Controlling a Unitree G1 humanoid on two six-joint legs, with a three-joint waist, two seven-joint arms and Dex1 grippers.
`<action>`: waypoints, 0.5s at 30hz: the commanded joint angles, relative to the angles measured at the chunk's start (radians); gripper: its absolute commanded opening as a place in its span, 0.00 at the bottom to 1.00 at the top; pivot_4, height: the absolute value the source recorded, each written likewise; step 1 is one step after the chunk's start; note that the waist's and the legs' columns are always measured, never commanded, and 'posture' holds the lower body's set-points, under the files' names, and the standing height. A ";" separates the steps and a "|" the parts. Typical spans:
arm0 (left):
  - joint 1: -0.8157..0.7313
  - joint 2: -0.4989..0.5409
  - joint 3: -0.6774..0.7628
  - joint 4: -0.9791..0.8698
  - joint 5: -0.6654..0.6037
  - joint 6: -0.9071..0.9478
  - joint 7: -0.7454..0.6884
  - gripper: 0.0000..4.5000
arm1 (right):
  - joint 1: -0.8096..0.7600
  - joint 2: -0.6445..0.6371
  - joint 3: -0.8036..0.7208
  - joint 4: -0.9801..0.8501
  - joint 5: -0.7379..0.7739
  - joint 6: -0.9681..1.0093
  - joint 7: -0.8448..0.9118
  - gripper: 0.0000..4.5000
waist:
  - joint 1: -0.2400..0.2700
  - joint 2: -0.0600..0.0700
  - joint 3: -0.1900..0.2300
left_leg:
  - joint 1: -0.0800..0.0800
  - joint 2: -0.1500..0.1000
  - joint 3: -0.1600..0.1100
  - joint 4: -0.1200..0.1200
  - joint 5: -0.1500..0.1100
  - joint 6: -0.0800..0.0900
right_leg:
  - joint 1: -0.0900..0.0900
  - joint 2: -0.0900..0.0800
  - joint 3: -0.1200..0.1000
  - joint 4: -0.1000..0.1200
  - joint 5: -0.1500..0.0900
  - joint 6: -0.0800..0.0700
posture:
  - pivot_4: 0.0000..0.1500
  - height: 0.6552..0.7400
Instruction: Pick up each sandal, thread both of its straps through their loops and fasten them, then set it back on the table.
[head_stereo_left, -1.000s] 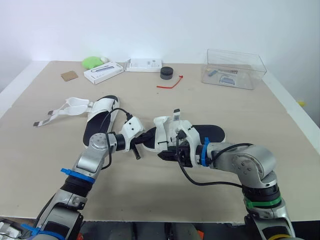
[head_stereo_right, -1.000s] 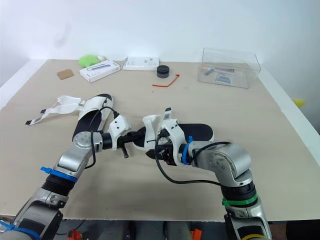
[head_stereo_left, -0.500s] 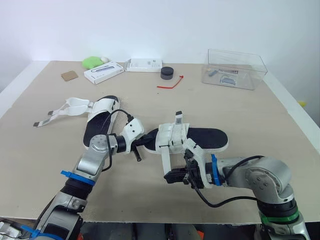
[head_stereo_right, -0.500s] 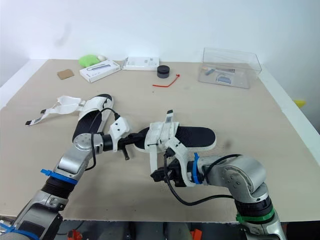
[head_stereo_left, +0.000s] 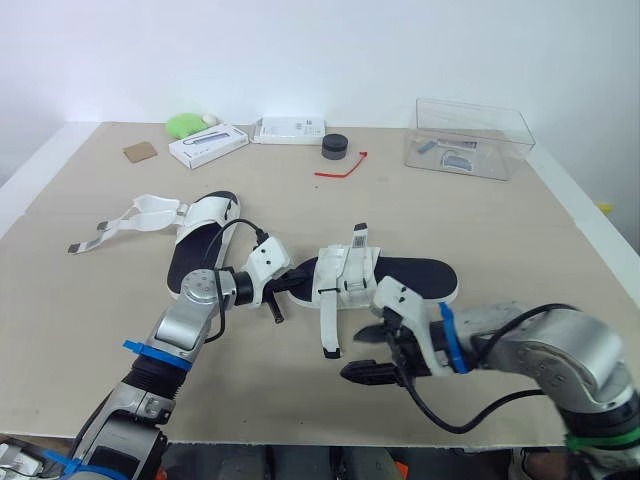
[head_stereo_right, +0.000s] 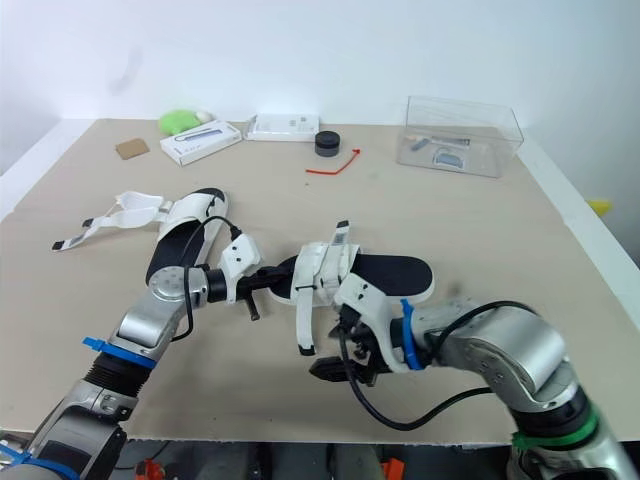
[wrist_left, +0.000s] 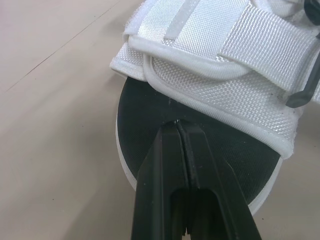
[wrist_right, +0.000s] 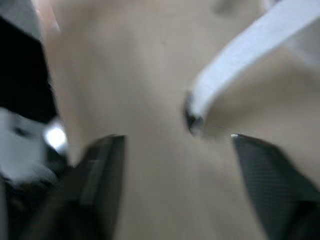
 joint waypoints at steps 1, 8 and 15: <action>0.030 -0.001 -0.067 0.070 0.040 0.029 -0.025 0.00 | -0.035 -0.100 0.085 -0.022 -0.269 -0.420 0.120 0.97 | 0.000 0.000 0.000 | 0.001 0.000 0.000 0.000 0.000 0.000 | 0.000 0.000 0.000 0.000 0.000 0.000 | 1.00 1.00; 0.014 -0.004 -0.059 0.089 0.041 0.019 -0.022 0.00 | -0.021 -0.086 0.206 0.218 -0.771 -1.333 0.143 0.97 | 0.001 -0.001 0.001 | 0.008 0.000 0.002 0.000 0.000 -0.001 | 0.006 0.000 0.000 0.000 0.000 0.001 | 1.00 1.00; 0.014 0.008 -0.051 0.092 0.042 0.017 -0.019 0.00 | -0.103 -0.005 0.295 0.548 -1.134 -1.926 0.018 0.97 | 0.000 -0.002 0.001 | 0.014 0.000 0.009 0.000 0.000 -0.001 | 0.010 0.000 0.004 0.000 0.000 0.002 | 1.00 1.00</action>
